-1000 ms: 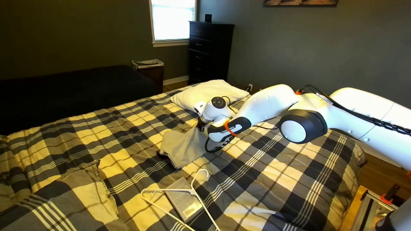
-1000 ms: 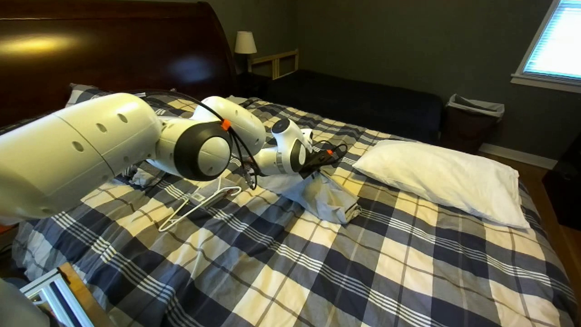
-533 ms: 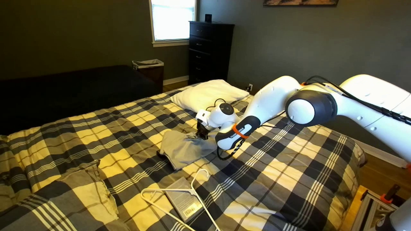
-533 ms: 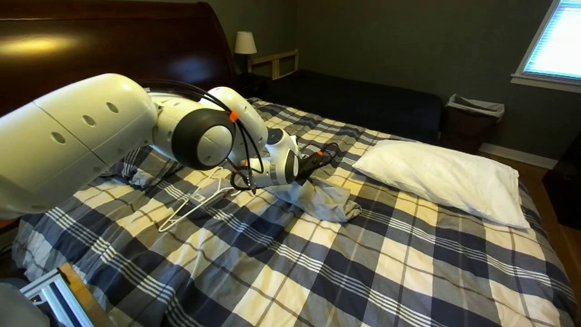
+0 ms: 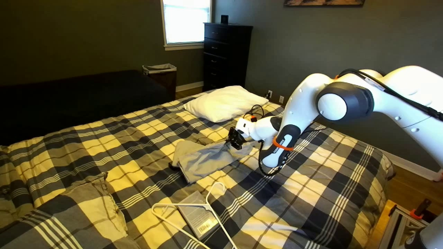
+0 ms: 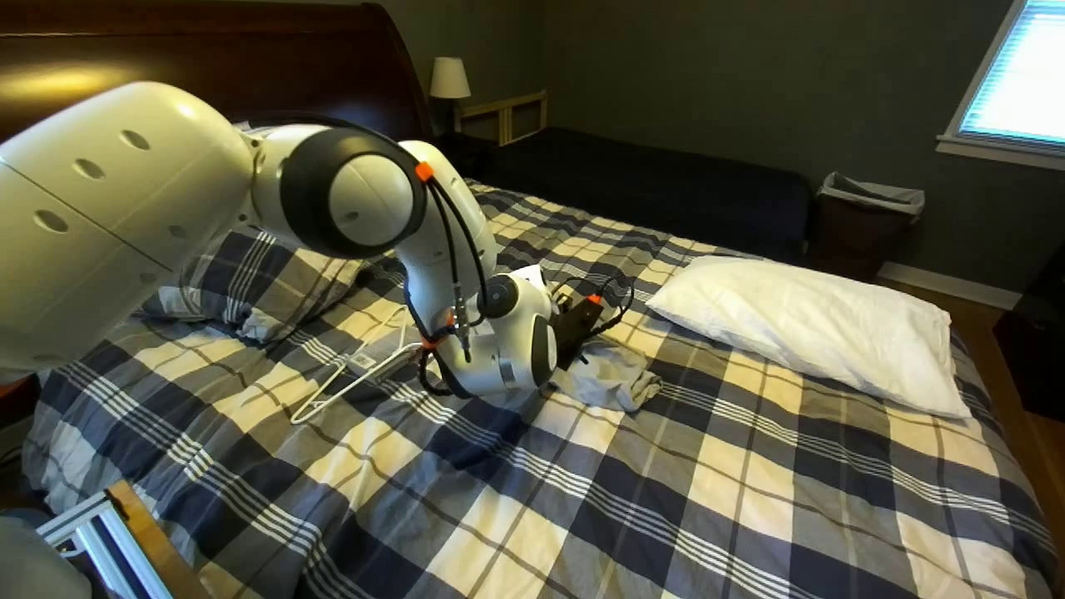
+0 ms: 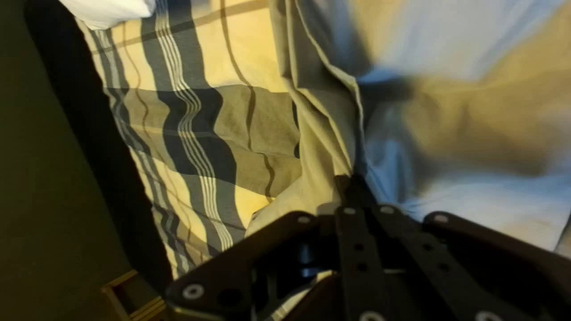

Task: Unfold the cloth on the bed

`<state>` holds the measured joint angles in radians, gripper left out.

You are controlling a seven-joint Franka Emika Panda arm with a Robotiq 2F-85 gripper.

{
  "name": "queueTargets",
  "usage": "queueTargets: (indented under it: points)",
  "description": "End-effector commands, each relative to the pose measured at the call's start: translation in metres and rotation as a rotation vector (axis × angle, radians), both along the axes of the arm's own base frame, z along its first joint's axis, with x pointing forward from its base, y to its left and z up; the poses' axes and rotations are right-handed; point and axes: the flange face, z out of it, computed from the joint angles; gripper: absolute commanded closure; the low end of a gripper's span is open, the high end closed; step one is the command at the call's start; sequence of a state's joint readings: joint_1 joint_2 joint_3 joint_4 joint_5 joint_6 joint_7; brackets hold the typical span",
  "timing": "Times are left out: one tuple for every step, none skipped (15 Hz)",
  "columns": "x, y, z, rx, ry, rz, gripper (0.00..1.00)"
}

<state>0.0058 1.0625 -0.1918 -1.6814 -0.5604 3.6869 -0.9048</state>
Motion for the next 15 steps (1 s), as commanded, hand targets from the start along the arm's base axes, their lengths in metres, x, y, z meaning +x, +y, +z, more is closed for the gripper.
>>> queueTargets:
  points:
    - [-0.045, -0.004, 0.035, 0.035, -0.075, -0.069, 1.0]
    - [-0.054, -0.003, 0.045, 0.05, -0.092, -0.093, 1.0]
    - [-0.065, 0.0, 0.053, 0.082, -0.12, -0.12, 1.0]
    - [-0.074, 0.005, 0.065, 0.11, -0.133, -0.146, 1.0]
    - [-0.083, 0.01, 0.076, 0.142, -0.14, -0.167, 1.0]
    - [-0.092, 0.016, 0.084, 0.145, -0.098, -0.169, 1.0]
    - [-0.1, 0.023, 0.093, 0.141, -0.065, -0.172, 1.0]
    - [-0.109, 0.027, 0.1, 0.129, -0.023, -0.197, 1.0]
    - [-0.119, 0.031, 0.106, 0.116, 0.017, -0.214, 1.0]
    - [-0.129, 0.034, 0.113, 0.093, 0.048, -0.249, 1.0]
    - [-0.141, 0.036, 0.118, 0.08, 0.072, -0.288, 1.0]
    - [-0.107, 0.029, 0.102, 0.109, 0.001, -0.235, 1.0]
    - [-0.112, 0.034, 0.11, 0.108, 0.007, -0.237, 0.99]
    - [-0.112, 0.037, 0.112, 0.115, 0.004, -0.233, 0.99]
    - [-0.111, 0.036, 0.112, 0.116, 0.004, -0.234, 0.99]
